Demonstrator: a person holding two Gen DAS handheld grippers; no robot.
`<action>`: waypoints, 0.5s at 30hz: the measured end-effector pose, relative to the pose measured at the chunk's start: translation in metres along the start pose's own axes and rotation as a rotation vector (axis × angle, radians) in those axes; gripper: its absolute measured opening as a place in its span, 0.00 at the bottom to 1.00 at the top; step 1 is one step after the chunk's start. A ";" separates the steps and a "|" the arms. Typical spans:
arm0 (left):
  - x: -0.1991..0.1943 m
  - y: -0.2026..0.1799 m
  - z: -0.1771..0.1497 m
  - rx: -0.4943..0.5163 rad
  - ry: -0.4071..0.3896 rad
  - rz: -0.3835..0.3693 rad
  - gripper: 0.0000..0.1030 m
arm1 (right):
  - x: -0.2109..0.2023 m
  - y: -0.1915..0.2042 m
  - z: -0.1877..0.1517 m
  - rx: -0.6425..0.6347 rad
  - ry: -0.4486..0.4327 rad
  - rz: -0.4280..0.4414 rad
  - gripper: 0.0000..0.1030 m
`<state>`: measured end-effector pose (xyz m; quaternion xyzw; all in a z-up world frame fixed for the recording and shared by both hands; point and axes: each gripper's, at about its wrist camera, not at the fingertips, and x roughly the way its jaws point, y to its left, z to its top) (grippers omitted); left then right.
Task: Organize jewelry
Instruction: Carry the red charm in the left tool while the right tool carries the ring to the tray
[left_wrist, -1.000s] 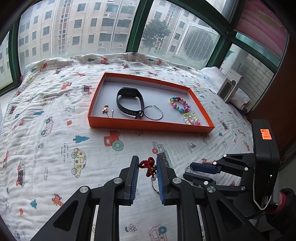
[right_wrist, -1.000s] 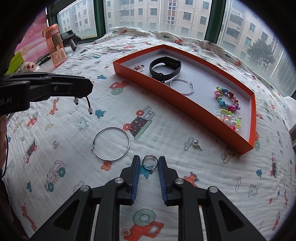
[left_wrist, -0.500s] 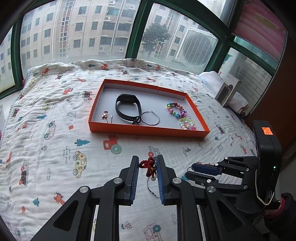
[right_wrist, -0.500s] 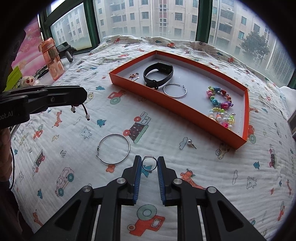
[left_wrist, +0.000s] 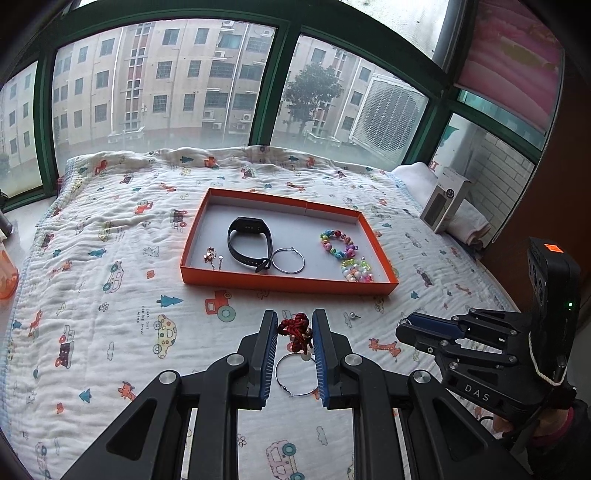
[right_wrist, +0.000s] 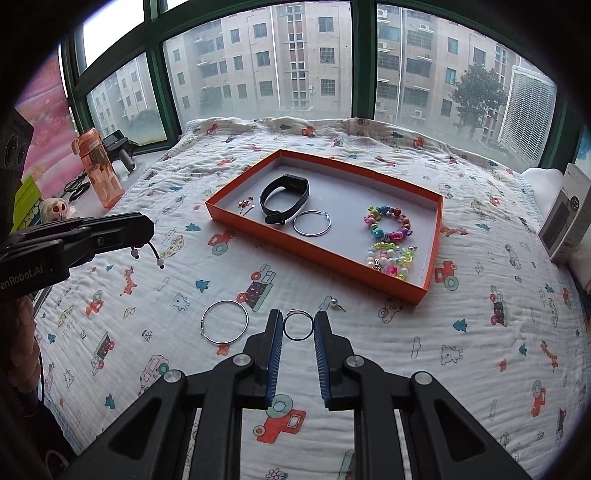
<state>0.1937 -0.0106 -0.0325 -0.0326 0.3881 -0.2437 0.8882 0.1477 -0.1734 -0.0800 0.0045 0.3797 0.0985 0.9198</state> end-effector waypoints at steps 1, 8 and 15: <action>-0.003 -0.002 0.001 0.003 -0.005 0.004 0.20 | -0.003 -0.001 0.001 0.003 -0.009 -0.003 0.20; -0.019 -0.017 0.007 0.022 -0.048 0.038 0.20 | -0.023 -0.008 0.007 0.012 -0.065 -0.020 0.20; -0.027 -0.026 0.009 0.016 -0.068 0.064 0.20 | -0.032 -0.015 0.007 0.017 -0.090 -0.021 0.20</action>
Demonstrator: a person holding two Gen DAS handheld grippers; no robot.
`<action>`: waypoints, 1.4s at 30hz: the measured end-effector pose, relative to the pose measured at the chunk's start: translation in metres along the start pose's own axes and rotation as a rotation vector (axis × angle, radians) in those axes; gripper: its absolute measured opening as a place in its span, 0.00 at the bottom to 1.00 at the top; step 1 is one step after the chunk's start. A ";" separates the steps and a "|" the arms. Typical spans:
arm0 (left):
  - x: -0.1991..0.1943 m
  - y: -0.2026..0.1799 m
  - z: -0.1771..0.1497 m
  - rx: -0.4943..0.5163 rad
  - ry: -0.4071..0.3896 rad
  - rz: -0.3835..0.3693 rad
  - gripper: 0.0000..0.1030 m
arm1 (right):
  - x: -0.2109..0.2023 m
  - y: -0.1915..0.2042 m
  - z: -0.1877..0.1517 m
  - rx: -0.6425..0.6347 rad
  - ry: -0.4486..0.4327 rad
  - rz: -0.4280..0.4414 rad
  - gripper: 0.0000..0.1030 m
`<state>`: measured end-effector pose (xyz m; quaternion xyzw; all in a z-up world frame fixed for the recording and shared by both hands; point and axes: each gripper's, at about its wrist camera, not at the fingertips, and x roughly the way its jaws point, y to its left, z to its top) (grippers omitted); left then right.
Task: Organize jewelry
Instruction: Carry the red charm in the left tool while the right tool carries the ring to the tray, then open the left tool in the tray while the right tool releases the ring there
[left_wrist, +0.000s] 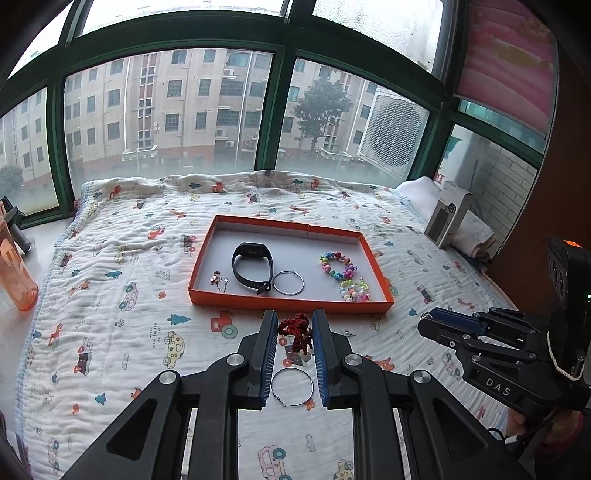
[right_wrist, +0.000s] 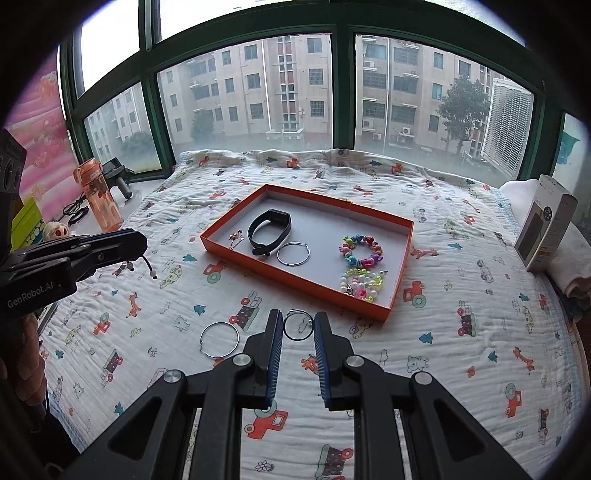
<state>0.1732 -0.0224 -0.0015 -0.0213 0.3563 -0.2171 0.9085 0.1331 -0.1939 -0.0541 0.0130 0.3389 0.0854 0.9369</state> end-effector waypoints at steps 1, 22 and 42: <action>-0.001 -0.001 0.000 -0.006 -0.002 0.000 0.20 | -0.001 -0.001 0.000 0.001 -0.004 0.001 0.20; 0.036 0.014 0.034 -0.043 -0.003 0.041 0.20 | 0.008 -0.029 0.032 -0.001 -0.052 -0.024 0.20; 0.224 0.024 0.069 -0.032 0.159 -0.047 0.20 | 0.116 -0.066 0.039 0.050 0.083 -0.019 0.20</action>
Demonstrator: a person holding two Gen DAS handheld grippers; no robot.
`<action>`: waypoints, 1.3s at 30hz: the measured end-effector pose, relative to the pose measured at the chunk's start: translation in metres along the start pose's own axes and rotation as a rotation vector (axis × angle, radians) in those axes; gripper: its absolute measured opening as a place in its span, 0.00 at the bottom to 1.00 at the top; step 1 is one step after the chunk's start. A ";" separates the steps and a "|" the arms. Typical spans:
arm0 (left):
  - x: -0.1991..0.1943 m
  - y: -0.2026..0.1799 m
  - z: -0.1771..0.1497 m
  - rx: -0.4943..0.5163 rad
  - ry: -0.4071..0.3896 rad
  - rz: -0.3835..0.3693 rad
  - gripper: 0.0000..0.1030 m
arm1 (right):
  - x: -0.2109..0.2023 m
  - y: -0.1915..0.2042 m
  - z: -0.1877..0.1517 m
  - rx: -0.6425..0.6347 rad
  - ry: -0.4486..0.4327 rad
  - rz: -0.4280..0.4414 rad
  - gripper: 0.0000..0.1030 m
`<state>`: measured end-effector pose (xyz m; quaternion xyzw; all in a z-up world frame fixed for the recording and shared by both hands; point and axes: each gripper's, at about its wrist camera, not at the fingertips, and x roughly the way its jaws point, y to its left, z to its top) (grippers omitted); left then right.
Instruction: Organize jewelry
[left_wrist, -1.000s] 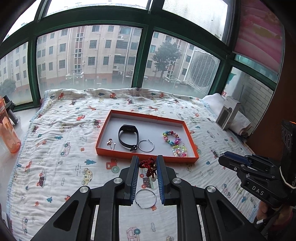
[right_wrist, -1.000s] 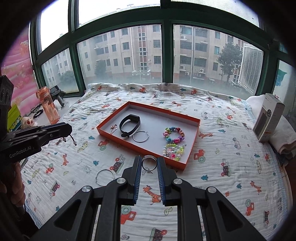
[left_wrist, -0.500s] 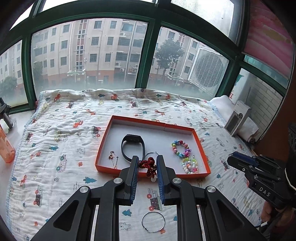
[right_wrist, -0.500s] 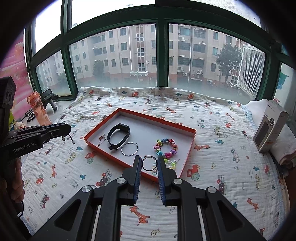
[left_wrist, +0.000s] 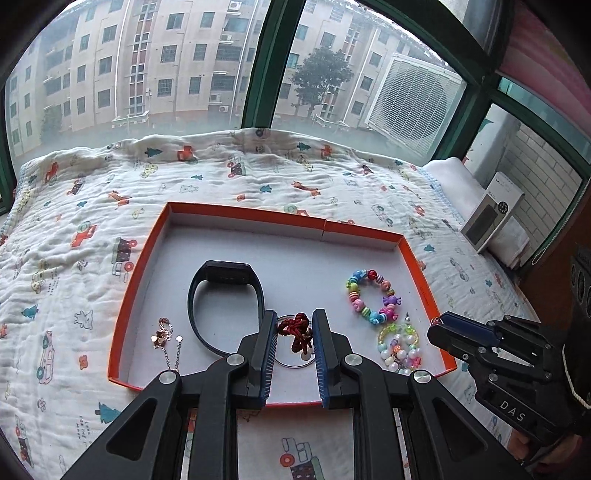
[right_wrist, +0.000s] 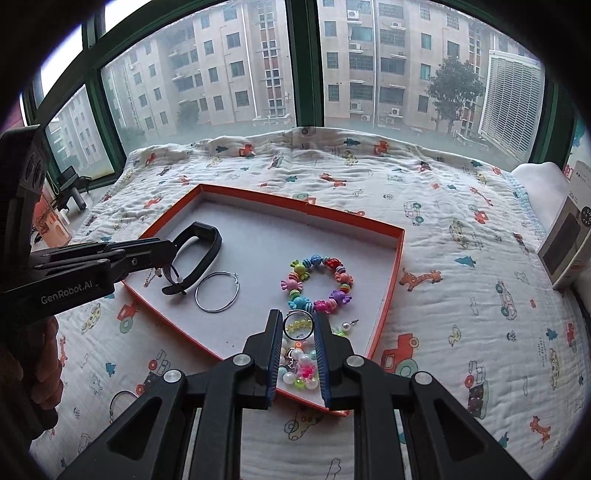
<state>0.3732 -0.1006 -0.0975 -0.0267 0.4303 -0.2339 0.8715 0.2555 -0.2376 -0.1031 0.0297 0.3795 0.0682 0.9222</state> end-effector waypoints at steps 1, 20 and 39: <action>0.007 -0.001 -0.001 0.005 0.007 -0.002 0.20 | 0.004 0.000 0.000 0.001 0.006 0.004 0.20; 0.028 -0.003 -0.015 0.031 0.049 0.008 0.34 | 0.022 0.000 -0.005 0.006 0.045 0.039 0.21; -0.074 -0.012 -0.095 0.047 0.112 0.020 0.55 | -0.027 0.025 -0.040 -0.004 0.067 0.062 0.23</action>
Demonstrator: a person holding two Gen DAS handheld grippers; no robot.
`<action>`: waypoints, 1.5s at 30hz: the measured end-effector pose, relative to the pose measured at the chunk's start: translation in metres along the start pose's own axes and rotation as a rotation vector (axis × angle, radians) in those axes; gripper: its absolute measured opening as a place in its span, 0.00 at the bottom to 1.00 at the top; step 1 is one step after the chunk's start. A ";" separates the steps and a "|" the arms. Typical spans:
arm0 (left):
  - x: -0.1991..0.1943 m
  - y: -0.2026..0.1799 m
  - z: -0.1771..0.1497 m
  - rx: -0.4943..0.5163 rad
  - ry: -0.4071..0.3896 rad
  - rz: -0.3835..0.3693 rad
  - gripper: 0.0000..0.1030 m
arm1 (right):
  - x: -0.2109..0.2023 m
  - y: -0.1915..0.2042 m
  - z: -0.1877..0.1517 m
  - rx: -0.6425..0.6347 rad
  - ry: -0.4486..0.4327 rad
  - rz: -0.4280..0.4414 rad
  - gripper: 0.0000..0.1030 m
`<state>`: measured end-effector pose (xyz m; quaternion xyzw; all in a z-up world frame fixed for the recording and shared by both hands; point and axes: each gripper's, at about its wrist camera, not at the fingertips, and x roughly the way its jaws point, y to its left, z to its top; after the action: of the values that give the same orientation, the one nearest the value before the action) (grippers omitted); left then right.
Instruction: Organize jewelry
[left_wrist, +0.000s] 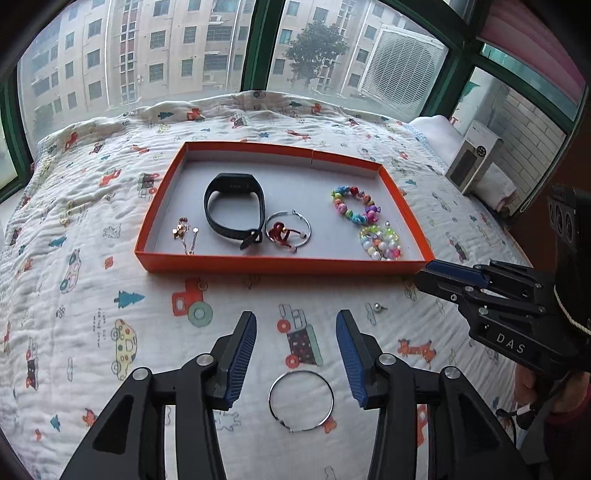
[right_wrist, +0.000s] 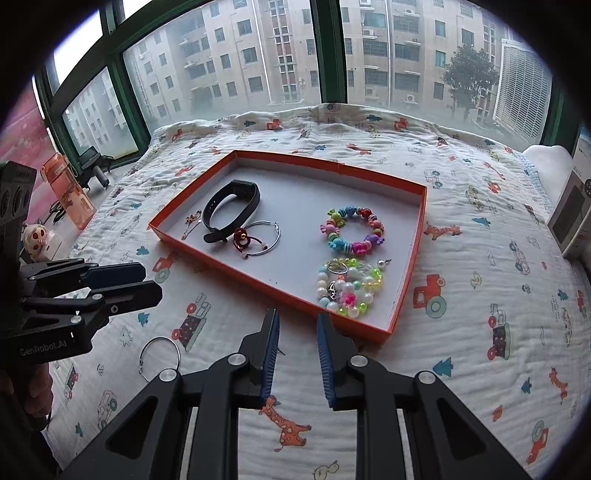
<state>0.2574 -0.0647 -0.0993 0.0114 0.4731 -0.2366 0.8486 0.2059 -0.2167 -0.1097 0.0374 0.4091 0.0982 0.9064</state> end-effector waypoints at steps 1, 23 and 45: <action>-0.001 -0.001 -0.009 0.008 0.008 -0.004 0.57 | 0.000 0.001 -0.004 0.003 0.006 0.002 0.23; 0.023 -0.002 -0.047 0.071 0.089 -0.065 0.61 | 0.029 0.007 -0.023 0.097 0.100 0.055 0.23; 0.022 0.006 -0.049 0.065 0.065 -0.124 0.61 | 0.038 0.022 -0.015 0.102 0.061 -0.064 0.33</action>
<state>0.2306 -0.0566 -0.1449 0.0172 0.4924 -0.3032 0.8156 0.2160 -0.1877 -0.1442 0.0674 0.4419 0.0495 0.8932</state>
